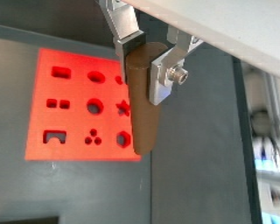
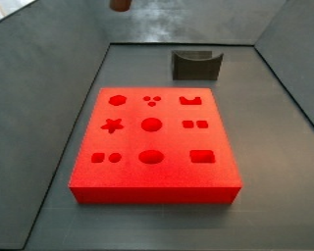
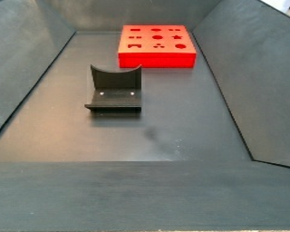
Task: Pick up the oval object. Move up. Place the oval object on the fixture. Regrasp the oval object. Move to above the board. Insert the oval object.
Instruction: Move to above the board.
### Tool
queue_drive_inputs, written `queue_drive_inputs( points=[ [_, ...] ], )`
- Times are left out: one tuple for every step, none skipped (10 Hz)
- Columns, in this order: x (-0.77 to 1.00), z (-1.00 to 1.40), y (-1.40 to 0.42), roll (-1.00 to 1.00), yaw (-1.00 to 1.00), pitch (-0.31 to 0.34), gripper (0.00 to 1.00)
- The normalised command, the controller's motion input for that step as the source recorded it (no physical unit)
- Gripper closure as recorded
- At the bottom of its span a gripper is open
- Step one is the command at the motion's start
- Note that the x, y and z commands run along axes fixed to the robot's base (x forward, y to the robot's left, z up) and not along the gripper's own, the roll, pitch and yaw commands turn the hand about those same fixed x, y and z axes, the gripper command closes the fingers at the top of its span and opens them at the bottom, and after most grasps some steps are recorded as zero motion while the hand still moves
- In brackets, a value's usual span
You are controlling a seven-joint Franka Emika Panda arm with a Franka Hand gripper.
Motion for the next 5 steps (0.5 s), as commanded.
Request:
queue_drive_inputs(
  points=[
    [-0.09, 0.0, 0.01, -0.43, 1.0, -0.32, 1.0],
    [-0.1, 0.0, 0.02, -0.42, 1.0, -0.362, 1.0],
    [-0.11, 0.0, 0.03, -0.39, 1.0, -0.424, 1.0],
    [-0.11, -0.01, 0.04, -0.38, 1.0, -0.456, 1.0],
    [-0.1, -0.01, 0.03, -0.34, 1.0, -0.54, 1.0]
  ],
)
